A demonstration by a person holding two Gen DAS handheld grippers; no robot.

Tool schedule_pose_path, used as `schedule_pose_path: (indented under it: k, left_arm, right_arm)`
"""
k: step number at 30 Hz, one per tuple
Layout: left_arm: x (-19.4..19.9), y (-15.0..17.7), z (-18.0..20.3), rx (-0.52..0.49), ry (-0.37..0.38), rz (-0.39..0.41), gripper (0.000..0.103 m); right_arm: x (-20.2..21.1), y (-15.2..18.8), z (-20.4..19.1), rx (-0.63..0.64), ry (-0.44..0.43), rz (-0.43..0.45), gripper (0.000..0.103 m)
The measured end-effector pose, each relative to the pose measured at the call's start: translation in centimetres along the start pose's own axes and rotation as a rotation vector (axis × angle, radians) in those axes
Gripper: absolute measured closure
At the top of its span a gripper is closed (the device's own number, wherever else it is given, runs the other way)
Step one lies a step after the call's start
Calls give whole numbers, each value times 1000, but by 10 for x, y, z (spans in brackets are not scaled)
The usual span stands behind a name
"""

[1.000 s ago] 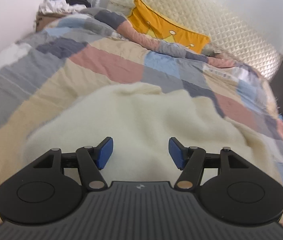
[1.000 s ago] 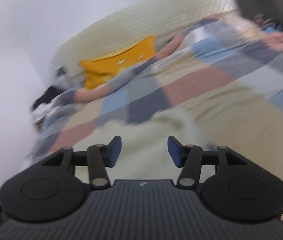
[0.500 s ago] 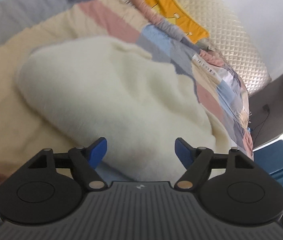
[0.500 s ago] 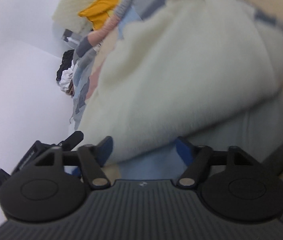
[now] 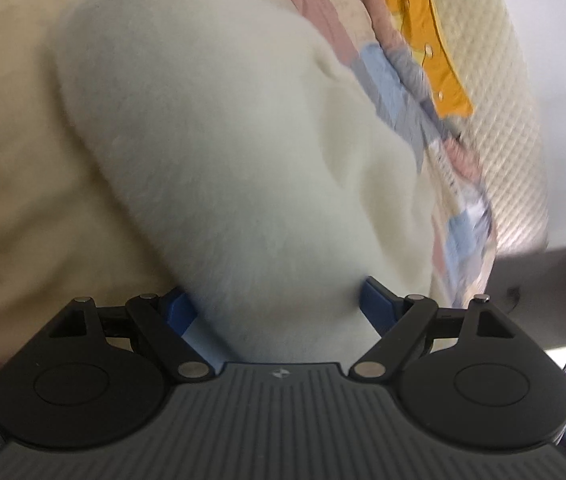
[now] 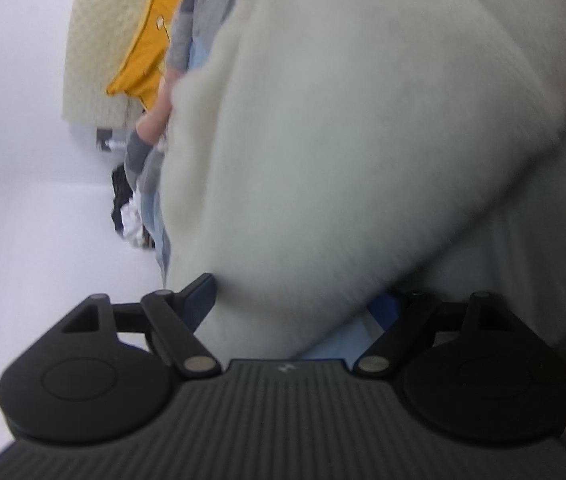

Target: Fold large clothes

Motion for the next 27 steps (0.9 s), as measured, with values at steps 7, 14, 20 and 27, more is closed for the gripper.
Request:
schedule_pose_path:
  k: [7, 14, 20, 27]
  left_arm:
    - [15, -9, -15, 97, 7, 108, 17]
    - [7, -16, -15, 67, -16, 120, 17]
    - [6, -16, -9, -4, -49, 146, 32]
    - [16, -13, 6, -92, -43, 167, 55]
  right_arm:
    - [12, -6, 15, 43, 63, 128, 24]
    - [25, -12, 24, 61, 110, 233, 29]
    - [24, -14, 24, 101, 125, 272, 33]
    - [33, -14, 16, 165, 93, 333, 59]
Point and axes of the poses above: each gripper's, at about its wrist camera, not at the fingertips, and x roughly against the way its jaws point, z to its right, y to its underside, the point moved 3 cm from there along -x, roughly the way its jaws point, and after that the axes turned 7 degrees about y, right-handed, at the moved point
